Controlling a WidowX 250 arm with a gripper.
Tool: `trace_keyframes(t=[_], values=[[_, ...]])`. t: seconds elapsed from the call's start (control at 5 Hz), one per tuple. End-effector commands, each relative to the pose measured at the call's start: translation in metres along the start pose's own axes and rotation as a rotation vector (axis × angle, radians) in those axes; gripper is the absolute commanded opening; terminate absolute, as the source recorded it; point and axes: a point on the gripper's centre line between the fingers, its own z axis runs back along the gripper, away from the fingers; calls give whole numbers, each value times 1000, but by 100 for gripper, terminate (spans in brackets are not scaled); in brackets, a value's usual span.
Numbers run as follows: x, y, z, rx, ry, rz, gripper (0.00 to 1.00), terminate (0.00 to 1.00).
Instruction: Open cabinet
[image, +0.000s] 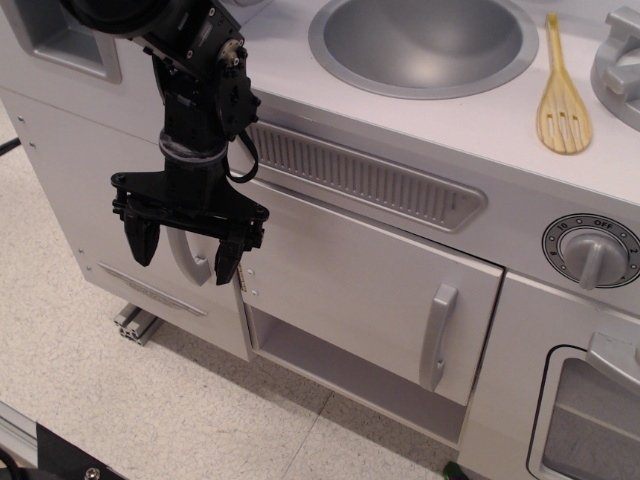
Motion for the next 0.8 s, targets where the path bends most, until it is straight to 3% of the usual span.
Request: trace_keyframes(t=[0.0, 0.4, 0.6], values=[[0, 0, 0, 0, 0, 0, 100, 0], [-15, -81, -17, -82, -133, -108, 100, 0], [-20, -113, -11, -157, -198, -189, 100, 0]])
